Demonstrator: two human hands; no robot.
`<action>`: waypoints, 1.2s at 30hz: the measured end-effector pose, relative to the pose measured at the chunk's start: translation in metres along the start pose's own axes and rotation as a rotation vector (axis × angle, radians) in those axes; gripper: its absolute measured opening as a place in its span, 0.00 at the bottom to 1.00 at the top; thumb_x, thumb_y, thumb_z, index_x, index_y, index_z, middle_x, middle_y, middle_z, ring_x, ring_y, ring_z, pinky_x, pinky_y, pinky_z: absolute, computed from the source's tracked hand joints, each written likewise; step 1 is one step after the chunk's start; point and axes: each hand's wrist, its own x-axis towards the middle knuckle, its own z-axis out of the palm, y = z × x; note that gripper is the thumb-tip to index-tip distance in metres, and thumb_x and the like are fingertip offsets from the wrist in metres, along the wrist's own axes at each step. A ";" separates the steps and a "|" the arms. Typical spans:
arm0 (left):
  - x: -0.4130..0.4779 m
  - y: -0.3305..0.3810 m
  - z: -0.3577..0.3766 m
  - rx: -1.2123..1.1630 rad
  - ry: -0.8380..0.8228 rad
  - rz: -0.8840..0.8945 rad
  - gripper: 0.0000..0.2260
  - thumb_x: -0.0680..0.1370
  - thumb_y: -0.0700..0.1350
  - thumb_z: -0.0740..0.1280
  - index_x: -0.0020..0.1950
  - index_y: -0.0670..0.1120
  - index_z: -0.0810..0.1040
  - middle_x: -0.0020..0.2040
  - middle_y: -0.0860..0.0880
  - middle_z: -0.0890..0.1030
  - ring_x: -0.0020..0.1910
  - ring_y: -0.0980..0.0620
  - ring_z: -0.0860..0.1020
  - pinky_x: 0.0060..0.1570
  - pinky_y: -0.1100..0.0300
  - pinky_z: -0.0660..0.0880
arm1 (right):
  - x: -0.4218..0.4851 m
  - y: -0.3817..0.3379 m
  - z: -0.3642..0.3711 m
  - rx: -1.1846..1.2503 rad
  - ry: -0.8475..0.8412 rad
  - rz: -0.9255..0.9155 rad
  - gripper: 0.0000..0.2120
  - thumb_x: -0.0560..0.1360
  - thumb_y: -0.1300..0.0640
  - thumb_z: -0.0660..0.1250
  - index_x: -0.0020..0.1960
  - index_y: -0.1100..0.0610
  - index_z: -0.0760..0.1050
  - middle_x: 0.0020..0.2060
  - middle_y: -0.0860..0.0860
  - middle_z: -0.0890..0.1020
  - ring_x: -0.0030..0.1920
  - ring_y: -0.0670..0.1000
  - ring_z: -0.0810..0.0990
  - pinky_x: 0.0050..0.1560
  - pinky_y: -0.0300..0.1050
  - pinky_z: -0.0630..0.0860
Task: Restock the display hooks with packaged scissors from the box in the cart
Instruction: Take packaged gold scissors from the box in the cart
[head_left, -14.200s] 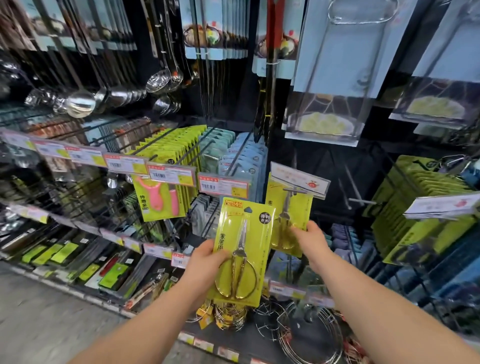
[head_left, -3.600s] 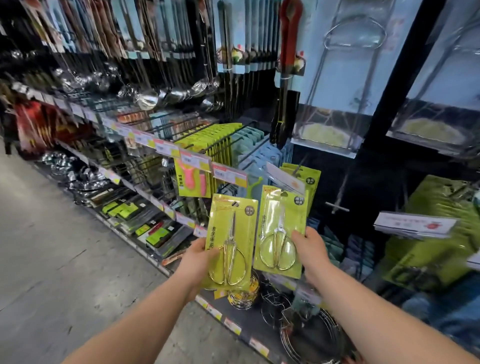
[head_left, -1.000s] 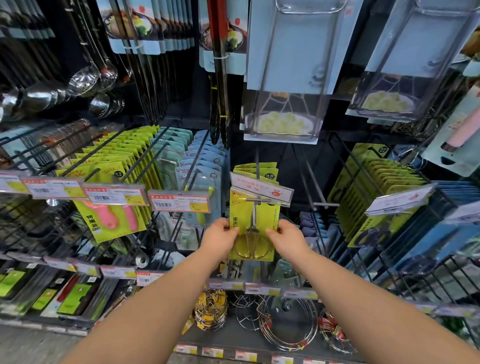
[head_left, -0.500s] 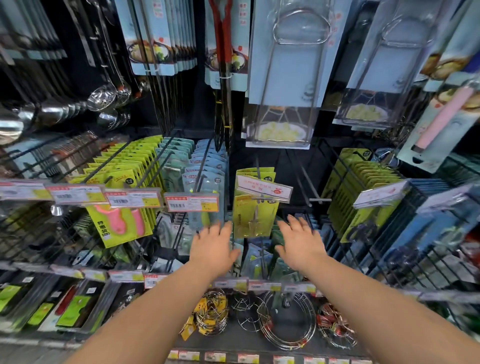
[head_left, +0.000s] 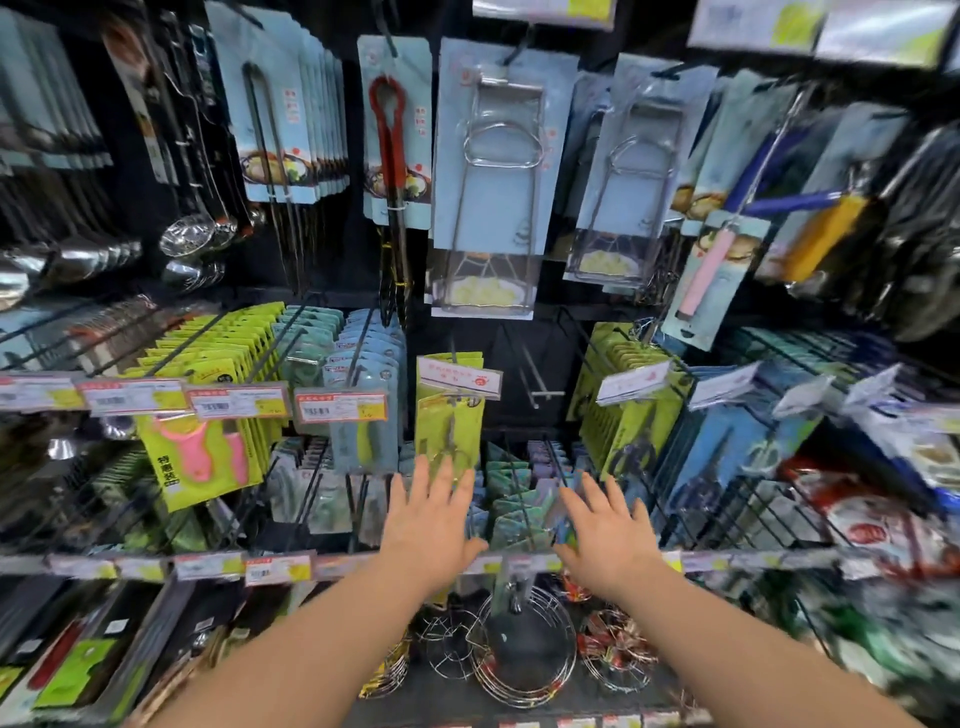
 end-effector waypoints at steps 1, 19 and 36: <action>-0.004 0.010 0.000 -0.007 0.002 0.011 0.37 0.79 0.63 0.53 0.78 0.49 0.38 0.79 0.45 0.40 0.77 0.39 0.37 0.74 0.38 0.42 | -0.009 0.008 0.002 0.000 0.007 0.009 0.33 0.79 0.41 0.54 0.77 0.49 0.44 0.78 0.52 0.44 0.77 0.58 0.41 0.74 0.61 0.47; -0.142 0.404 -0.009 -0.001 -0.051 0.641 0.36 0.78 0.63 0.55 0.79 0.51 0.41 0.79 0.47 0.43 0.78 0.41 0.42 0.75 0.41 0.44 | -0.367 0.285 0.069 0.141 0.056 0.631 0.31 0.78 0.42 0.56 0.76 0.50 0.51 0.77 0.52 0.53 0.76 0.58 0.50 0.72 0.61 0.52; -0.200 0.649 0.018 0.146 -0.060 1.167 0.35 0.79 0.61 0.56 0.79 0.50 0.43 0.80 0.47 0.46 0.78 0.42 0.43 0.75 0.41 0.44 | -0.527 0.406 0.144 0.293 -0.046 1.136 0.33 0.77 0.41 0.57 0.77 0.49 0.47 0.77 0.52 0.50 0.77 0.59 0.45 0.73 0.63 0.47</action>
